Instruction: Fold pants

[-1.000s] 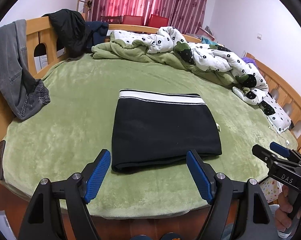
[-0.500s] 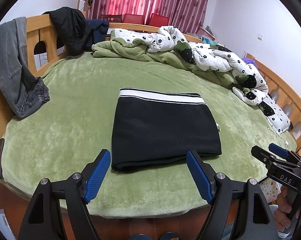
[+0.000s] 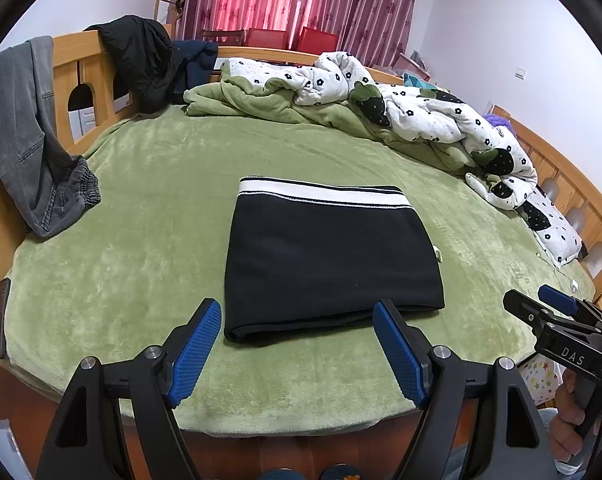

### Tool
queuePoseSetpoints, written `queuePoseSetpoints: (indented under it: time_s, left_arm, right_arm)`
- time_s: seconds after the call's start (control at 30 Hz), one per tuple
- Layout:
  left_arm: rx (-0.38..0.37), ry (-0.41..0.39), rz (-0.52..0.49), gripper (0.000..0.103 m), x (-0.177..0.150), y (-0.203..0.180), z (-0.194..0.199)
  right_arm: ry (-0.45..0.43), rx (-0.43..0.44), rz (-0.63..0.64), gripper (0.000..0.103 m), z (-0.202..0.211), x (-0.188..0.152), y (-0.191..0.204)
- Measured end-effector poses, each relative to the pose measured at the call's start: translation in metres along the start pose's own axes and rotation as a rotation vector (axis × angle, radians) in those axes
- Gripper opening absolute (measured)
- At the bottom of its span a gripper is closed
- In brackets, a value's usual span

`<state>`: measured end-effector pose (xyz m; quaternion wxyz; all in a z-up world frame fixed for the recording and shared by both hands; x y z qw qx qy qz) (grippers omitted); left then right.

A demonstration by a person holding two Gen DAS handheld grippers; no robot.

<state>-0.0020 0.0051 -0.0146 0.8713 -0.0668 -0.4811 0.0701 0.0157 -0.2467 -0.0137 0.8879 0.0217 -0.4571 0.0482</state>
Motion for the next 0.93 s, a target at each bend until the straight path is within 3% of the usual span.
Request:
queuePoseSetpoints:
  time_s: [0.93]
  left_arm:
    - [-0.017, -0.013, -0.001, 0.077, 0.0023, 0.0011, 0.0024]
  right_arm:
    - [-0.004, -0.005, -0.006, 0.084, 0.0006, -0.0002, 0.0014]
Point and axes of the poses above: each gripper's, at about its wrist camera, not at the fingertips, and z roughly against the way its jaws point, y to its left, x to its top, the point moved 6 cm from there along -z, roughly the way its jaws point, and after that the axes turned 12 degrees about -y, right-handed, at the moved point
